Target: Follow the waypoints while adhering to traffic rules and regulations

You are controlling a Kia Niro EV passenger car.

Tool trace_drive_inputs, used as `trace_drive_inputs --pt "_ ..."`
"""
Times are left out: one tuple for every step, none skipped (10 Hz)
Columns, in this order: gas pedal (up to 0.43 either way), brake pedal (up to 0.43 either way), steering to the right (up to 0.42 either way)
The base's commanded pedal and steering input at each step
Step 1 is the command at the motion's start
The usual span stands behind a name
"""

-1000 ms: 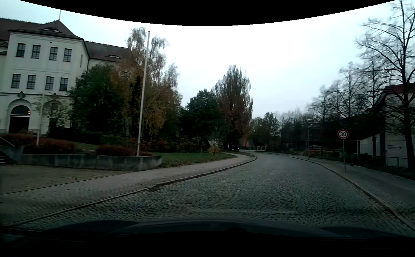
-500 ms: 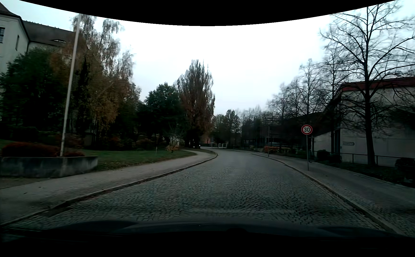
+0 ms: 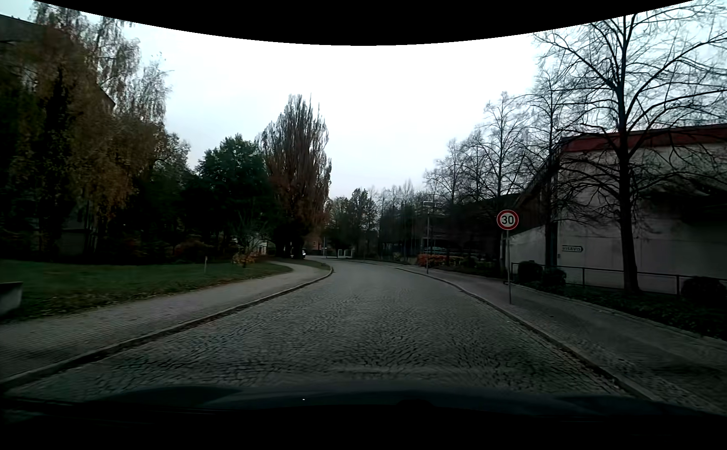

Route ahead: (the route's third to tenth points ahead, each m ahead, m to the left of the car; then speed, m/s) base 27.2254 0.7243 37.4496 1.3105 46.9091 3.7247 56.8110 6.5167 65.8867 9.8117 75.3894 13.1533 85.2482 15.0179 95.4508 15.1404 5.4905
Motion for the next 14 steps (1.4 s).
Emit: trace_drive_inputs --pt "0.268 0.0 0.097" --pt "0.268 0.0 0.092" --pt "0.268 0.0 0.083" --pt "0.268 0.0 0.065" --pt "0.26 0.0 0.053" --pt "0.26 0.0 0.046" --pt "0.26 0.0 0.046" --pt "0.26 0.0 0.042" --pt "0.26 0.0 0.034" --pt "0.26 0.0 0.026" --pt "0.26 0.0 0.023" --pt "0.26 0.0 0.021" --pt "0.26 0.0 0.013" --pt "0.26 0.0 0.003"
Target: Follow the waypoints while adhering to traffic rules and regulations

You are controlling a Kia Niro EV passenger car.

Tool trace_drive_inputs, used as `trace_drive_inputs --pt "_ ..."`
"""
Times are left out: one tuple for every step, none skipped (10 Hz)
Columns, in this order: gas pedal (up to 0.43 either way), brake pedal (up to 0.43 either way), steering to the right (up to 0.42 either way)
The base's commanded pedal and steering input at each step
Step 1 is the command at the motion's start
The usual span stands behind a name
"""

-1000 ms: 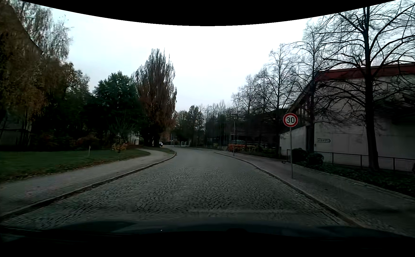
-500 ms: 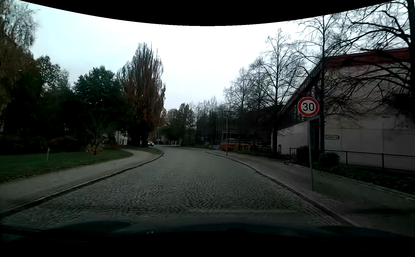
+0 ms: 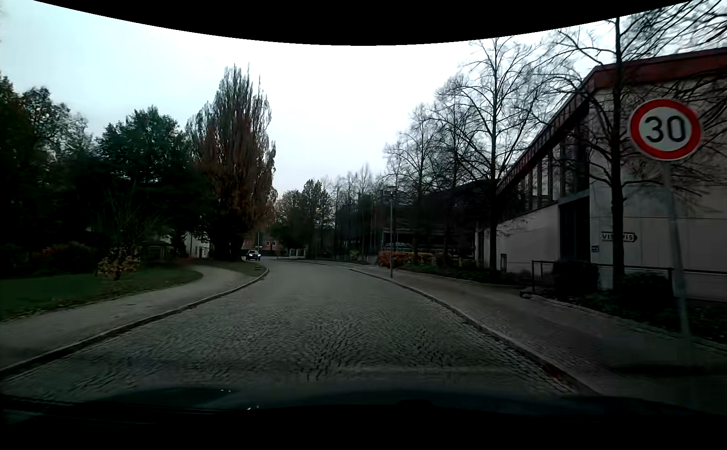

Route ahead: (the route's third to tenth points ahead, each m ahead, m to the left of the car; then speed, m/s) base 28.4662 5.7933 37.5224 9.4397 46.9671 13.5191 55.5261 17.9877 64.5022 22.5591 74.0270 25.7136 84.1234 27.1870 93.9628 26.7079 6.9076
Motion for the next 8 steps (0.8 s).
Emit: trace_drive_inputs --pt "0.26 0.0 -0.001" --pt "0.26 0.0 -0.003" --pt "0.26 0.0 -0.008" --pt "0.248 0.0 -0.014" --pt "0.248 0.0 -0.02" --pt "0.209 0.0 -0.026" --pt "0.197 0.0 -0.032" --pt "0.197 0.0 -0.039"
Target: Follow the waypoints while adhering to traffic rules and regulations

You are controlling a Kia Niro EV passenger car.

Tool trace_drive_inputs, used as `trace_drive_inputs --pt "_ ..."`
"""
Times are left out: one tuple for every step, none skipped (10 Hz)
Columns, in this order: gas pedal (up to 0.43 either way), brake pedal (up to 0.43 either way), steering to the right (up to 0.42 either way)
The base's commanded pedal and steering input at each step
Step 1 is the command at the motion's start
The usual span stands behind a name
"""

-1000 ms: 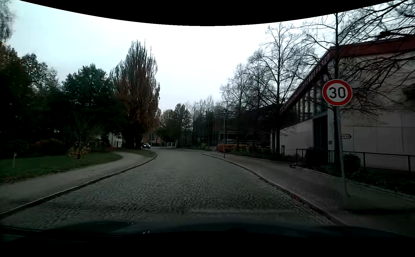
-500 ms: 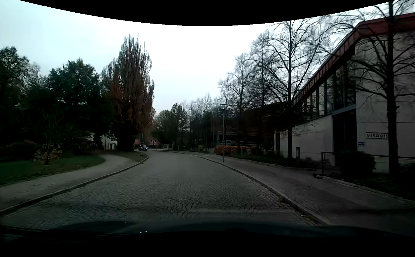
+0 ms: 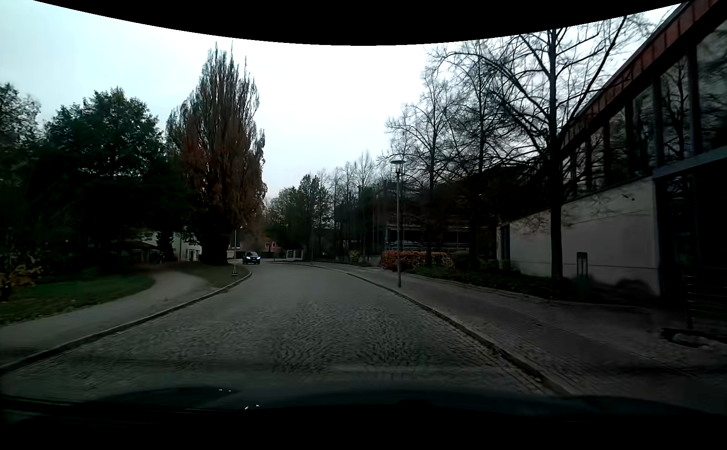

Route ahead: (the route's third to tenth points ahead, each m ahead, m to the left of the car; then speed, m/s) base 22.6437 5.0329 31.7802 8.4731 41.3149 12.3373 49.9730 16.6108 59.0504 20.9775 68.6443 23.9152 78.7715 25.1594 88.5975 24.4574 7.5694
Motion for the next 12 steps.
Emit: trace_drive_inputs --pt "0.197 0.0 -0.045" --pt "0.197 0.0 -0.053" --pt "0.197 0.0 -0.06" --pt "0.197 0.0 -0.063" --pt "0.197 0.0 -0.063" --pt "0.197 0.0 -0.061" --pt "0.189 0.0 -0.055" --pt "0.189 0.0 -0.054" --pt "0.189 0.0 -0.052" --pt "0.189 0.0 -0.049" --pt "0.189 0.0 -0.047" --pt "0.177 0.0 -0.047"
